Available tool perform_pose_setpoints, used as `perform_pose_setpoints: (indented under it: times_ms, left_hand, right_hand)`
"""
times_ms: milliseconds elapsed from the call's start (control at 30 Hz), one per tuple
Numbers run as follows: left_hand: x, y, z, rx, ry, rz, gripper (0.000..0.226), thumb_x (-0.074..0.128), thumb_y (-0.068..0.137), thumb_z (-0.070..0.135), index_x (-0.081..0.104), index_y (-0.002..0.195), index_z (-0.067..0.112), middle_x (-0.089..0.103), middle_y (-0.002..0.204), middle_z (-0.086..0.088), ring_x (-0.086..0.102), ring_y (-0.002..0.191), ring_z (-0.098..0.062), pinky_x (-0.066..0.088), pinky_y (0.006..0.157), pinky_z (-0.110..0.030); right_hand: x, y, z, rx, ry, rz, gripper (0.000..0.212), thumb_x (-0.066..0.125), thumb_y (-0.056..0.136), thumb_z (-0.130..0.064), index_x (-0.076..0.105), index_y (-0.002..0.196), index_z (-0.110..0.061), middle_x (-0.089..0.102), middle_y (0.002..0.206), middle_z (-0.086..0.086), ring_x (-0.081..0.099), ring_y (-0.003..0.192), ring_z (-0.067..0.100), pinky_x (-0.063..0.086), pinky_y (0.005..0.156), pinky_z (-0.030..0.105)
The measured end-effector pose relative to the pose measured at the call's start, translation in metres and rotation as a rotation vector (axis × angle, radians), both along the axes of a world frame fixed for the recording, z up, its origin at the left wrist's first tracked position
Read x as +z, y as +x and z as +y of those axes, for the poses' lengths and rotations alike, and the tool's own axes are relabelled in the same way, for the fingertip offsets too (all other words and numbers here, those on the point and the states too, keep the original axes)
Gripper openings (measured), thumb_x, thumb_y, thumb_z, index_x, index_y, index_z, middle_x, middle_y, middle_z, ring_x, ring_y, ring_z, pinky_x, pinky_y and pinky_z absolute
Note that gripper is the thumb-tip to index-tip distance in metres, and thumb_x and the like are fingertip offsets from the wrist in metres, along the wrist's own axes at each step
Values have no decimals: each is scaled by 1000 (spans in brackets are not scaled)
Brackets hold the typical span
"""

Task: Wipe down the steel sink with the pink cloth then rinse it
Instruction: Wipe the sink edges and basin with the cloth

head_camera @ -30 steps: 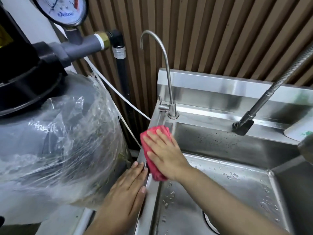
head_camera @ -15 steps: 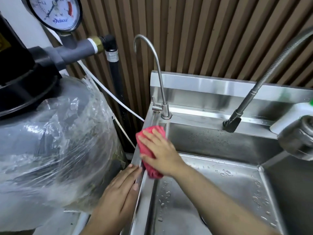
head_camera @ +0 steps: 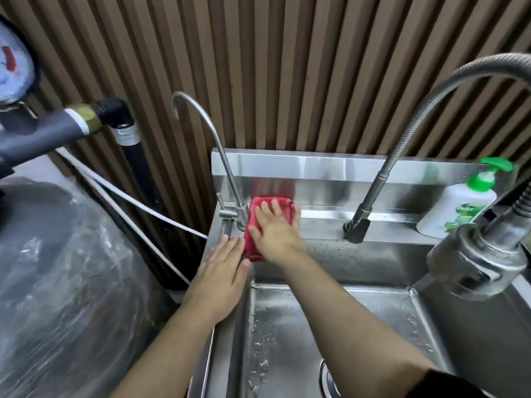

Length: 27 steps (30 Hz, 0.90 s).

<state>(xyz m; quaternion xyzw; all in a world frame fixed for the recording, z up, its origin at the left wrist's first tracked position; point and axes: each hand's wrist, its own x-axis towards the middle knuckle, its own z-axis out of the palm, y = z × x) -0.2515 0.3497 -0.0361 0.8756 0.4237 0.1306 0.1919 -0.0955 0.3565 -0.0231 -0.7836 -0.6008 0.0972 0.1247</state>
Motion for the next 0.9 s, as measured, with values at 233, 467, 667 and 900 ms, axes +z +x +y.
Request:
perform_pose_setpoints:
  times_ms: [233,467,667,900]
  left_hand:
    - [-9,0,3,-21,45,79,89,-9,74,58,19,148,18,16,157,5,2,145,-7,-4,117,-24]
    - [-12,-2,4,-40,25,47,88,-7,74,60,21,148,20,19,156,8,0,137,3,-5,115,-21]
    - [-11,-3,3,-39,18,31,88,-4,75,60,26,146,18,23,155,6,7,142,-3,-4,114,-21]
    - [-8,-2,2,-31,16,30,86,-2,77,58,27,147,18,24,155,4,10,145,-9,-3,114,-22]
  right_hand:
    - [-19,27,-24,-202,19,-38,61,23,97,-48,14,150,-20,10,158,-3,1,146,16,-3,118,39]
    - [-6,48,-36,-556,-57,97,62,21,96,-48,6,150,-21,-4,159,-8,-8,145,16,25,110,46]
    - [-4,40,-37,-515,-120,37,76,36,91,-51,3,150,-16,-3,159,-3,-7,145,18,19,110,49]
    - [-16,34,-94,-347,40,90,68,59,82,-29,29,142,-22,21,155,-7,11,143,15,28,107,46]
